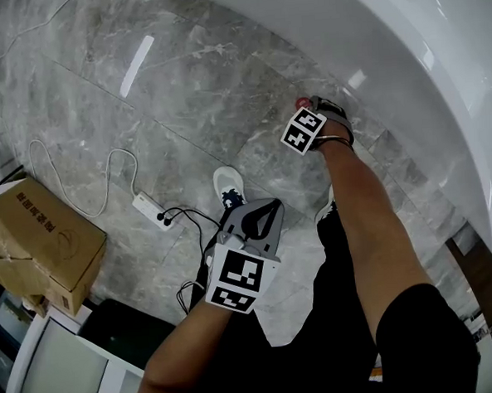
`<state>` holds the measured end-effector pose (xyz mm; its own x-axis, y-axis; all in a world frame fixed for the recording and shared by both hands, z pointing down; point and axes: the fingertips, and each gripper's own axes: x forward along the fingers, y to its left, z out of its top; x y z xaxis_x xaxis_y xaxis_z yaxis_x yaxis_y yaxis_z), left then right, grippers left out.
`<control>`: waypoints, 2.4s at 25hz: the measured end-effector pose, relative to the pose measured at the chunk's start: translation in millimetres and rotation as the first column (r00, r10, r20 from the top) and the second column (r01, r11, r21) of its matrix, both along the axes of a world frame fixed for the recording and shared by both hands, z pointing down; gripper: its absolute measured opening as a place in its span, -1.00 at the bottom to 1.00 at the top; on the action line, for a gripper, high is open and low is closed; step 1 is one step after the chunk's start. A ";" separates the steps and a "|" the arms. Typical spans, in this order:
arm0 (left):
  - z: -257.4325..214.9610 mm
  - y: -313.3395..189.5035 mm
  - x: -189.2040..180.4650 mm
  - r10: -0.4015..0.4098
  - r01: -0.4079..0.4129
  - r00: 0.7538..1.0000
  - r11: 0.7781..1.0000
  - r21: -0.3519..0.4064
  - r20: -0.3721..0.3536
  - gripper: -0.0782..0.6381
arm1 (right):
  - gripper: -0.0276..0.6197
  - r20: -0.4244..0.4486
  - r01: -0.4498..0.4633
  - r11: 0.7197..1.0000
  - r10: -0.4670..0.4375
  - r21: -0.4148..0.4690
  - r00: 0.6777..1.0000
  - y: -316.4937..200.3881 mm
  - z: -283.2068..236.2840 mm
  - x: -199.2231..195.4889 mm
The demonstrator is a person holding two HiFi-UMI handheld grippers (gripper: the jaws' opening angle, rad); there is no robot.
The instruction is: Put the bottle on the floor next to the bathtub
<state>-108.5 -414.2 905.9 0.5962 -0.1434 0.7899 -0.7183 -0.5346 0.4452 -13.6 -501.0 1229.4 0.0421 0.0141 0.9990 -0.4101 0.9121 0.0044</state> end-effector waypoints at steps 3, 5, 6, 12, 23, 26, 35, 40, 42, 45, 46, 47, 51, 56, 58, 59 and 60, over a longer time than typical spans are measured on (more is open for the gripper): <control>0.3 -2.9 -3.3 -0.010 0.010 1.000 1.000 0.001 0.002 -0.73 | -0.01 -0.015 0.024 1.000 -0.024 0.009 1.000 -0.8 3.8 -1.2; 0.8 -4.2 -5.1 -0.015 0.015 1.000 1.000 0.001 0.004 -0.73 | -0.01 -0.029 0.049 0.999 -0.048 0.011 0.998 0.8 7.2 -0.1; 1.2 -4.7 -6.0 -0.015 0.015 1.000 1.000 0.002 0.006 -0.73 | -0.01 -0.037 0.056 0.998 -0.055 0.008 0.998 2.1 9.1 1.0; 2.3 -5.8 -11.4 -0.012 0.012 1.000 1.000 0.001 0.013 -0.73 | -0.01 -0.084 0.046 0.999 -0.044 0.029 0.996 1.8 10.1 11.0; -23.2 -30.9 -30.0 -0.101 0.100 0.995 0.994 0.035 0.027 -0.73 | -0.01 -0.087 0.076 0.992 -0.067 0.102 0.994 2.5 -54.6 24.1; -51.8 -38.2 -31.6 -0.110 0.109 0.994 0.992 0.058 0.022 -0.73 | -0.01 -0.085 0.082 0.990 -0.072 0.117 0.994 -0.2 -89.9 24.8; -149.8 -55.1 -49.4 -0.146 0.144 0.989 0.984 0.106 0.016 -0.73 | -0.01 0.033 -0.083 0.992 0.080 0.098 0.996 11.1 -229.2 24.6; -201.0 -49.5 -48.1 0.007 -0.016 0.998 0.990 0.142 0.065 -0.73 | -0.01 0.180 -0.338 0.939 0.322 0.062 0.929 21.3 -314.9 27.1; -225.5 -48.8 -45.3 0.035 -0.044 0.998 0.986 0.162 0.058 -0.73 | -0.01 0.260 -0.445 0.895 0.422 0.037 0.869 27.8 -355.0 25.7; -263.9 -51.5 -39.9 0.047 -0.052 0.998 0.979 0.195 0.031 -0.73 | -0.01 0.376 -0.564 0.826 0.518 0.015 0.768 36.2 -422.1 23.3; -275.4 -51.4 -38.4 0.050 -0.054 0.998 0.978 0.203 0.026 -0.73 | -0.01 0.417 -0.600 0.800 0.543 0.007 0.729 39.1 -445.6 21.7; -285.9 -51.4 -36.6 0.052 -0.055 0.998 0.976 0.211 0.019 -0.73 | -0.01 0.457 -0.633 0.774 0.563 0.001 0.689 41.7 -468.6 20.1; -323.4 -55.5 -25.0 0.065 -0.058 0.998 0.969 0.240 -0.022 -0.73 | -0.01 0.580 -0.729 0.685 0.602 -0.021 0.549 51.0 -552.0 12.9; -383.6 -50.4 -12.9 0.095 -0.069 0.990 0.968 0.241 -0.100 -0.73 | -0.45 0.732 -0.797 0.599 0.578 -0.081 0.360 61.6 -652.6 5.4; -417.0 -40.6 -9.6 0.123 -0.079 0.980 0.962 0.260 -0.156 -0.73 | -0.66 0.792 -0.804 0.586 0.537 -0.103 0.290 69.9 -692.4 3.9; -430.9 -37.2 -8.0 0.141 -0.089 0.976 0.955 0.284 -0.168 -0.73 | -0.71 0.820 -0.804 0.586 0.507 -0.103 0.265 73.1 -711.9 4.5; -441.8 -35.4 -7.0 0.158 -0.099 0.973 0.944 0.314 -0.168 -0.73 | -0.75 0.848 -0.801 0.591 0.470 -0.097 0.245 75.5 -731.2 4.8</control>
<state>-115.4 -449.6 464.1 0.7589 -0.2696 0.5928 -0.5535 -0.7466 0.3690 -8.8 -425.5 498.2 -0.5475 -0.6263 0.5550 -0.8329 0.3438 -0.4337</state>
